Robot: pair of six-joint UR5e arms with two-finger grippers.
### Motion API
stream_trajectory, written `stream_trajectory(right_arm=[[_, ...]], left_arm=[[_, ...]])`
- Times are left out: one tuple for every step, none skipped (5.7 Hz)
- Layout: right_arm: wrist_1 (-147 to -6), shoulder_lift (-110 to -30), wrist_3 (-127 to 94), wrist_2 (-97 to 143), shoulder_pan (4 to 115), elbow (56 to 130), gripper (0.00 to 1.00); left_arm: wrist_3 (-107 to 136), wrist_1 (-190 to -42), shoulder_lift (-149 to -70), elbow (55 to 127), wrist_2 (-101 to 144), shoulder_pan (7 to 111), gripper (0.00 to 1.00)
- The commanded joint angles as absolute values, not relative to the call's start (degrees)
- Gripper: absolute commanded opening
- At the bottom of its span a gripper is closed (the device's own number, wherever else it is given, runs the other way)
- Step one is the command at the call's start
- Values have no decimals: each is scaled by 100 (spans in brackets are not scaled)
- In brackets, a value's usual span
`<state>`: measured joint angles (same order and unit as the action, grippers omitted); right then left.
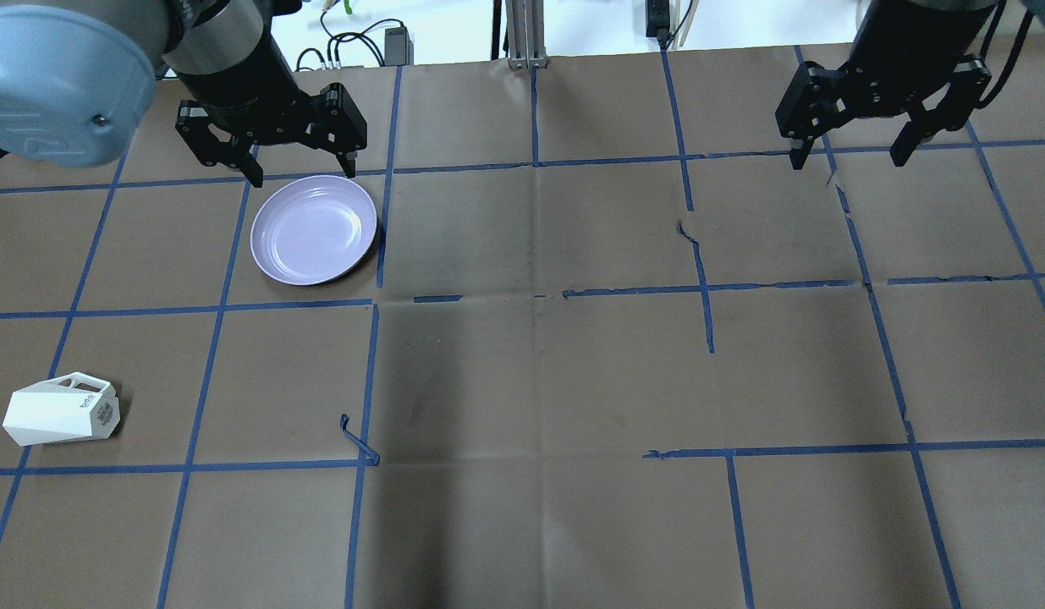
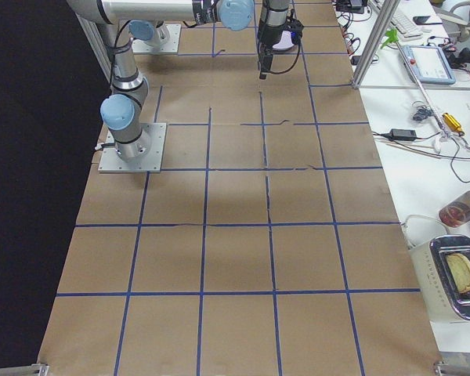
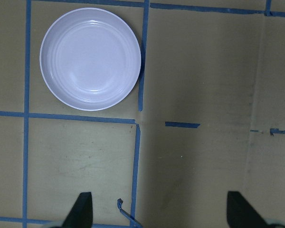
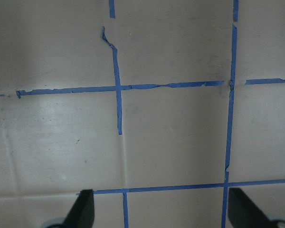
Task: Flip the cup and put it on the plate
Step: 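Move the left gripper down toward the white mug lying on its side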
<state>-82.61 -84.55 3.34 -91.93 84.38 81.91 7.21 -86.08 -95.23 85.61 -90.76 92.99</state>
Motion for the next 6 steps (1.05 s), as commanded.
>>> stream_trajectory(right_arm=[[-8262, -8455, 334, -9193, 8438, 8191, 100], [-8262, -8455, 334, -9193, 8438, 8191, 100], [-8262, -8455, 334, -9193, 8446, 8191, 100], [-8262, -8455, 334, -9193, 8438, 8191, 100], [-8262, -8455, 334, -9193, 8438, 8191, 100], [-8262, -8455, 334, -9193, 8438, 8191, 100]], left_arm=[[721, -8604, -9519, 8561, -9070, 9299, 98], [668, -8604, -9510, 8543, -9070, 9264, 98], [555, -8631, -9501, 8491, -9070, 9133, 98], [75, -8744, -9440, 8499, -9070, 8758, 98], [-756, -8980, -9318, 8499, -9070, 8023, 98], [-1887, -9235, -9221, 8490, -9070, 7093, 98]])
